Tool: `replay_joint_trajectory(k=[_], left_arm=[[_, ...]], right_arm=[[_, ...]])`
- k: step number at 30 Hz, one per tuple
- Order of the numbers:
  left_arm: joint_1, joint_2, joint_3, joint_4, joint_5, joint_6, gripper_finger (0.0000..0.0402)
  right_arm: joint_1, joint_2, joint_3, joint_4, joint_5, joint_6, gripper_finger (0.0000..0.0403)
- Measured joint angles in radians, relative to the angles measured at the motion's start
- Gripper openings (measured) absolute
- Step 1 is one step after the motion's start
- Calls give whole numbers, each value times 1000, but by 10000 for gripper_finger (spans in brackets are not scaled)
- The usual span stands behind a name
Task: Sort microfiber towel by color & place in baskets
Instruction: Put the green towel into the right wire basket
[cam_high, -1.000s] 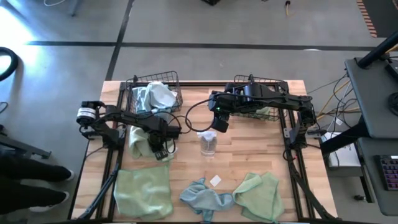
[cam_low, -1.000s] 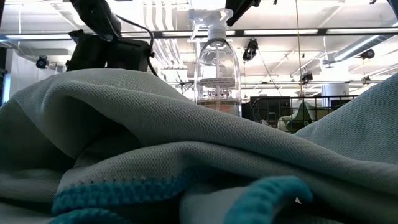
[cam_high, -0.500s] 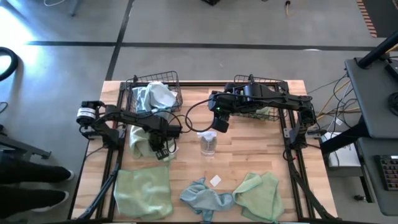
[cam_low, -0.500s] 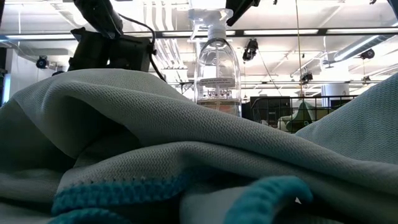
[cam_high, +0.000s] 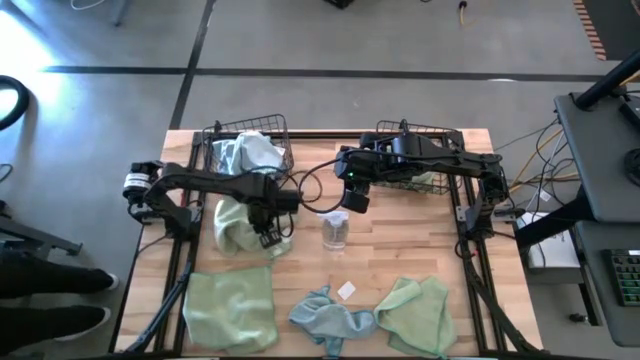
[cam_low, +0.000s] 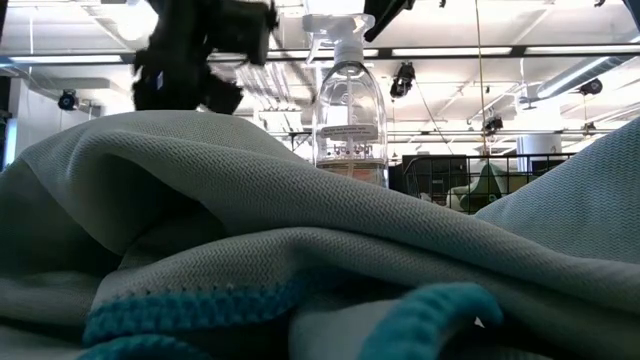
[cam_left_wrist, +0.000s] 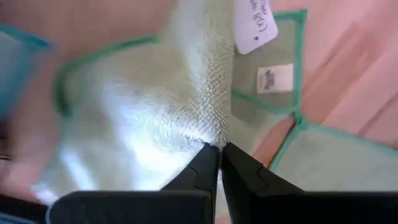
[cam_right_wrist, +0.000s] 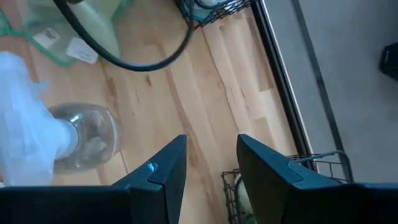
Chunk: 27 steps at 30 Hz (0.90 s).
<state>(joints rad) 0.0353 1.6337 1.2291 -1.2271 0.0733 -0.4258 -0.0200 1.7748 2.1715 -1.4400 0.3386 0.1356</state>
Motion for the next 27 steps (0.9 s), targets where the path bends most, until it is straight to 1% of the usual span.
replay_joint_trajectory(k=[8, 17, 22, 27], left_arm=[[2, 0, 275, -157, -187, 28, 1], [2, -1, 601, -264, -310, 17, 1], [2, -1, 783, -308, -388, 17, 1], [2, -1, 931, -318, -456, 24, 1]], right_arm=[[0, 0, 0, 2, 0, -19, 137], [0, 0, 0, 26, 2, -24, 137], [0, 0, 0, 100, 2, -55, 137], [0, 0, 0, 209, 2, -97, 137]])
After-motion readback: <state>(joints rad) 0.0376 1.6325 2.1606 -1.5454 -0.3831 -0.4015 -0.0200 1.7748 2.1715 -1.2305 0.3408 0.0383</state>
